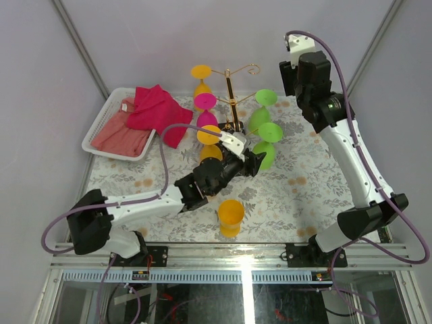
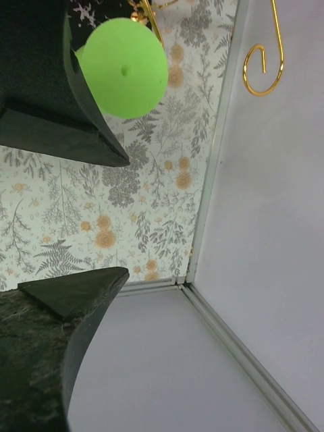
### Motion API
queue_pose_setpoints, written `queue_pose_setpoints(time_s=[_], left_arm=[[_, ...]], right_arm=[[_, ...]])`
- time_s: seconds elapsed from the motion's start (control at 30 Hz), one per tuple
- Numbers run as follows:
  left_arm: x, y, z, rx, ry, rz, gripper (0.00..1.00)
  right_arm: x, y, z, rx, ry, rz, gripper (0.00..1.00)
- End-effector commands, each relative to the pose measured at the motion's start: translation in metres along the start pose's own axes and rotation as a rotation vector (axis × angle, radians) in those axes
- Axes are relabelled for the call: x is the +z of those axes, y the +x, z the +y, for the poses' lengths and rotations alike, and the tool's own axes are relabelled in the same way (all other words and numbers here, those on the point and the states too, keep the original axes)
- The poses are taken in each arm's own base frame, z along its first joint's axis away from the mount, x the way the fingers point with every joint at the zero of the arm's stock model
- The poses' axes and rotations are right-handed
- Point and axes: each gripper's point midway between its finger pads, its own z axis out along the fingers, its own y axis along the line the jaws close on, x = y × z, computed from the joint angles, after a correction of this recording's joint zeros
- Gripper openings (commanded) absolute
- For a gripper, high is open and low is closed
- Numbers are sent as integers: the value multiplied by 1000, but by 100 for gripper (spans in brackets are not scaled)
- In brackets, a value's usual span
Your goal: Place the wine glass upside down on the wine glass rack
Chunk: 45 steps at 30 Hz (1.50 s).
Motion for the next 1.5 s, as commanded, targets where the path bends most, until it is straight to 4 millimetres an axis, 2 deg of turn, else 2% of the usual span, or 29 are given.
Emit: queue_pose_setpoints(time_s=[0.0,0.17,0.43,0.77,0.9,1.13,1.47], left_arm=[[-23,0,-15,-4,84,91,60],[-43,-10,-16,11,110,184,60],[-90,6,-5,11,85,439,62],[-152,-11,-14,-174,118,610,59],[-173,-2,-15,-213,123,677,57],[-184,40,-25,-191,164,808,55],[-186,61,-26,-167,173,853,54]], right_arm=[[-14,-16,-4,44,-43,-19,68],[-27,-4,-8,40,-48,25,69],[-36,9,2,84,-102,72,70],[-49,12,-4,88,-103,80,70],[-48,15,-4,86,-101,88,70],[-48,14,2,115,-124,85,69],[-52,15,-5,107,-97,87,69]])
